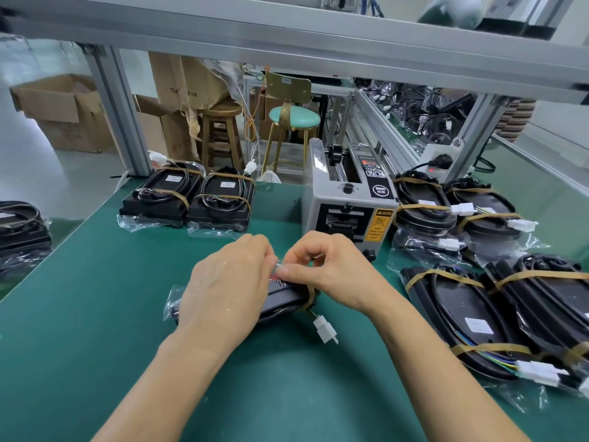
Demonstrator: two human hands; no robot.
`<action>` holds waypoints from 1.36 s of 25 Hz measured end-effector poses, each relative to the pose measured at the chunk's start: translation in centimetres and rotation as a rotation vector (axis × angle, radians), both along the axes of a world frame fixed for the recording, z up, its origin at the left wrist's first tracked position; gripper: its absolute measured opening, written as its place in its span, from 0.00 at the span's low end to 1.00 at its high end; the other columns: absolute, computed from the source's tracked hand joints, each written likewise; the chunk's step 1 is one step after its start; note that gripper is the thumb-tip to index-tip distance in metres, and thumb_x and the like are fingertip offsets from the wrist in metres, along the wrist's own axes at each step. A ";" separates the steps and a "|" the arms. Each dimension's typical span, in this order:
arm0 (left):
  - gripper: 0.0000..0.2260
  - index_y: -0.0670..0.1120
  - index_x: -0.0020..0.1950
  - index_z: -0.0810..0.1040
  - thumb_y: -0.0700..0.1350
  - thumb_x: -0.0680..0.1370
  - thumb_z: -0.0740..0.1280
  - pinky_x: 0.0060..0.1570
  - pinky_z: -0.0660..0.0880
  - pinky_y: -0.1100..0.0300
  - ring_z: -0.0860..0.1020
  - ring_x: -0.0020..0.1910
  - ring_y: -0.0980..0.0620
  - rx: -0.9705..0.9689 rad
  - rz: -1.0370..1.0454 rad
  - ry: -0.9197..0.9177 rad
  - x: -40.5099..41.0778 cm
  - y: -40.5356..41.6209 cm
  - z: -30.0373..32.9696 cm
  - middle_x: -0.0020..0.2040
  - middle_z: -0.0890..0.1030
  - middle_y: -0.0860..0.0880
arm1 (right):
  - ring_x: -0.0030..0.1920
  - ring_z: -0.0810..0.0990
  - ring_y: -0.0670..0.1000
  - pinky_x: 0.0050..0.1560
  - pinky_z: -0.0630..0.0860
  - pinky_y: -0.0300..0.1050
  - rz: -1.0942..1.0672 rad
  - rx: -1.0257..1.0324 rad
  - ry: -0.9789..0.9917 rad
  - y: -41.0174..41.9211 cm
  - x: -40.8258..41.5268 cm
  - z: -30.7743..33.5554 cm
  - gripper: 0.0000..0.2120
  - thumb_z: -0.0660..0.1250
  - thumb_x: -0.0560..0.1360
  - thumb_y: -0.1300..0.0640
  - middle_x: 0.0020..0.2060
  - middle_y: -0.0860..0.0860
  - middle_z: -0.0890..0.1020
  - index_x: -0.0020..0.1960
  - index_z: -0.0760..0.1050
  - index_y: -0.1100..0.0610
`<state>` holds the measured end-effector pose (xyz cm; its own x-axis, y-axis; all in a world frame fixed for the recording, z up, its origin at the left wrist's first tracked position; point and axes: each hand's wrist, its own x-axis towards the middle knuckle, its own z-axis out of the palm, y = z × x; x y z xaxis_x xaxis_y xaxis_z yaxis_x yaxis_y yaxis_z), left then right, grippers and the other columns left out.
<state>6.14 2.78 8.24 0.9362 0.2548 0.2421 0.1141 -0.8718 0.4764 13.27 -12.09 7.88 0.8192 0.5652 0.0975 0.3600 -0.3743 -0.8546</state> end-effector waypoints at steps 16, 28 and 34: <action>0.10 0.58 0.47 0.82 0.45 0.78 0.63 0.45 0.71 0.57 0.75 0.44 0.55 -0.098 -0.173 -0.092 -0.6 0.7 -0.4 0.45 0.77 0.58 | 0.41 0.74 0.43 0.46 0.69 0.34 -0.154 0.047 -0.153 -0.4 -0.3 -0.2 0.05 0.71 0.74 0.60 0.43 0.49 0.76 0.41 0.81 0.52; 0.27 0.63 0.58 0.63 0.59 0.63 0.72 0.41 0.60 0.60 0.67 0.39 0.58 0.271 -0.243 0.182 -0.2 1.4 0.6 0.48 0.71 0.61 | 0.51 0.79 0.42 0.49 0.71 0.29 -0.258 0.225 0.299 -0.5 -0.9 -3.6 0.09 0.66 0.78 0.52 0.49 0.47 0.84 0.52 0.83 0.54; 0.29 0.67 0.53 0.68 0.53 0.55 0.72 0.46 0.75 0.60 0.79 0.45 0.56 -0.048 -0.232 0.032 -0.4 3.1 0.2 0.45 0.80 0.64 | 0.57 0.78 0.43 0.54 0.67 0.42 -0.194 0.272 0.521 -2.1 -0.1 -5.3 0.18 0.55 0.81 0.41 0.56 0.41 0.82 0.58 0.80 0.45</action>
